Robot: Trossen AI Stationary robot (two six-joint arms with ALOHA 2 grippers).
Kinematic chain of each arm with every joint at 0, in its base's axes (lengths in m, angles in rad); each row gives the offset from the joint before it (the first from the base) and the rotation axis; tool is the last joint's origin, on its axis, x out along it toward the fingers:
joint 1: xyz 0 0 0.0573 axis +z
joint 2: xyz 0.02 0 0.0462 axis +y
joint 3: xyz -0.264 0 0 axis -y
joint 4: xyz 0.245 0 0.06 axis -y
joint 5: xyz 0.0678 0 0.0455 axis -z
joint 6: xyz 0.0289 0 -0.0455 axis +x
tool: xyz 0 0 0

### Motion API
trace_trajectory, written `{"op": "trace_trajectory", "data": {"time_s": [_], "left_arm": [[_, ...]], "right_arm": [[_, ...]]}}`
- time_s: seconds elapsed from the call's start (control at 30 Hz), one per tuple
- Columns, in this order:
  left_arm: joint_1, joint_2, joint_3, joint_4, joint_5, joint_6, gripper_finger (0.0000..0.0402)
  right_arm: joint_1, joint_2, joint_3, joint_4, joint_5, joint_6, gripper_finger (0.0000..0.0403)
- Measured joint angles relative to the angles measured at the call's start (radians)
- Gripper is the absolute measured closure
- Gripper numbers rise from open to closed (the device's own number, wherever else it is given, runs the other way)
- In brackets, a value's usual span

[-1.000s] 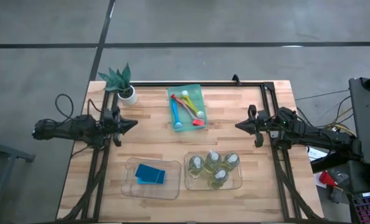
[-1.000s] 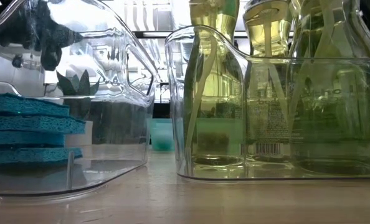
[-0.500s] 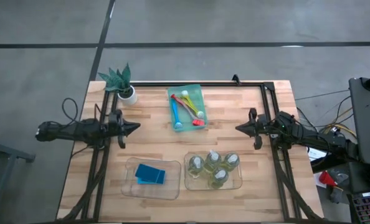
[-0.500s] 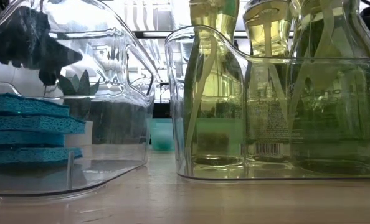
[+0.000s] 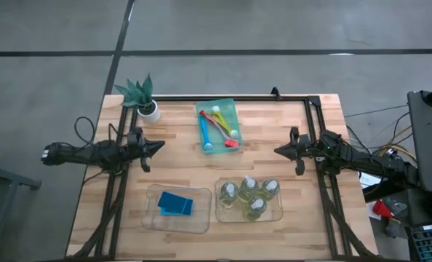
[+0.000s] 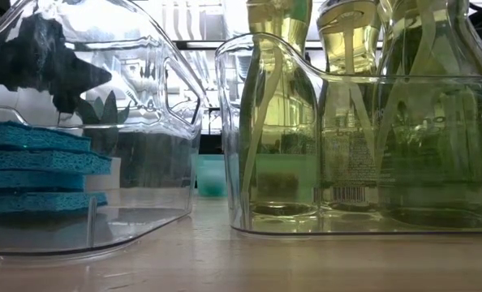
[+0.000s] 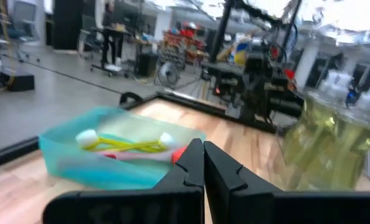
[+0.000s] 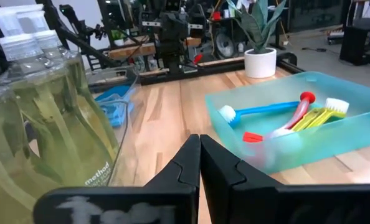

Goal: Pick & Place Kitchen Sink Supplies
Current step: Return to Home Position

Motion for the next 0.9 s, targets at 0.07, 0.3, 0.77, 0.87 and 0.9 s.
{"op": "trace_trajectory", "data": {"time_s": [0.07, 0.3, 0.77, 0.87, 0.9], "left_arm": [[0.000, 0.002, -0.002, 0.010, -0.012, -0.017, 0.0401], [0.000, 0.002, -0.002, 0.011, -0.010, -0.057, 0.0401], [0.000, 0.002, -0.002, 0.010, -0.010, -0.059, 0.0401], [0.000, 0.002, -0.002, 0.010, -0.009, -0.059, 0.0401], [0.000, 0.002, -0.002, 0.010, -0.009, -0.059, 0.0401]], "right_arm": [[0.000, 0.000, 0.000, 0.005, 0.000, -0.001, 0.0394], [0.000, 0.001, 0.000, 0.005, 0.000, -0.001, 0.0394], [0.000, 0.001, 0.000, 0.005, -0.001, -0.001, 0.0394], [0.000, 0.001, 0.000, 0.005, -0.001, -0.001, 0.0394], [0.000, 0.001, 0.000, 0.005, -0.001, -0.001, 0.0394]]}}
